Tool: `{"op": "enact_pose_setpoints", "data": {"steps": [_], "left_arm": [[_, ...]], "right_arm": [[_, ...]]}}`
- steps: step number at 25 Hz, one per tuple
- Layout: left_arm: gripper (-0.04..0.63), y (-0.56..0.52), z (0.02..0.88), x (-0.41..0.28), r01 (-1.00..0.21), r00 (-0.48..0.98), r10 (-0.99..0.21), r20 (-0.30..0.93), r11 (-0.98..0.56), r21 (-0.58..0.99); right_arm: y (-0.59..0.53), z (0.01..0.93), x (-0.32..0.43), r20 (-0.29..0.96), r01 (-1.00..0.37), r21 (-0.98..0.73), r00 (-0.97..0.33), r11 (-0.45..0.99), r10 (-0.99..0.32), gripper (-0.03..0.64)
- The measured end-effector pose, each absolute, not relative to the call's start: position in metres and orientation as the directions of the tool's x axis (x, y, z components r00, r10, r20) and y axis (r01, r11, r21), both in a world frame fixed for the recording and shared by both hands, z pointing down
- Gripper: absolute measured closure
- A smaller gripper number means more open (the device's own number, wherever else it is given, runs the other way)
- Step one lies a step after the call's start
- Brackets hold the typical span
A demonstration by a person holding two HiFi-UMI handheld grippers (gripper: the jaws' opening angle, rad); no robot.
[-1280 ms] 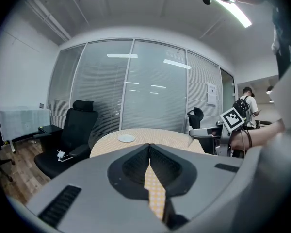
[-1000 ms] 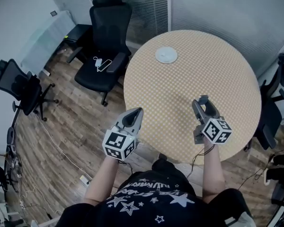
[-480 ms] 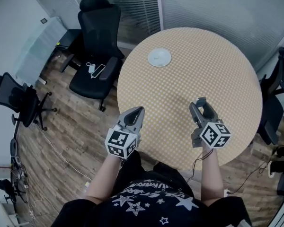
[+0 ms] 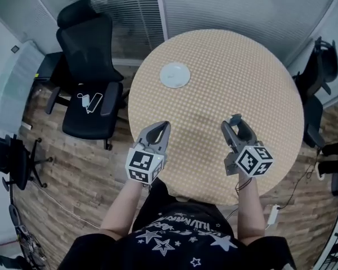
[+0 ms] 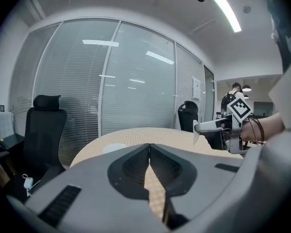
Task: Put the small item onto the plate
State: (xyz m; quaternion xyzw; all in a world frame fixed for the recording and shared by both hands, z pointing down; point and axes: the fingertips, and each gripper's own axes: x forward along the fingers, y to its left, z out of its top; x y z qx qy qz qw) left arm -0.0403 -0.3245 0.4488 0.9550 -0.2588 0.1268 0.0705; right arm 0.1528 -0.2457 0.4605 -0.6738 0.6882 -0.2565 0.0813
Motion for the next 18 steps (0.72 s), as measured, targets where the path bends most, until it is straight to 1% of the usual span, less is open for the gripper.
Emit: {"op": "enact_pose_setpoints", "data": {"steps": [7,12,18], "left_arm": [[0.588,-0.4,0.459,-0.047,-0.404,0.886,-0.372,0.277,-0.912,0.07],[0.588,-0.444,0.47,-0.052,-0.375,0.892,-0.34,0.299,-0.924,0.07],[0.588,-0.485,0.487,-0.056,-0.371,0.894,-0.322,0.311,-0.922,0.113]], "right_arm": [[-0.317,0.457,0.135,0.241,-0.887,-0.439,0.039,-0.145,-0.97,0.321],[-0.379,0.46,0.111,0.28,-0.909,-0.397,0.012,-0.127,-0.96,0.321],[-0.446,0.477,0.093,0.333,-0.922,-0.371,-0.021,-0.111,-0.943,0.321]]}}
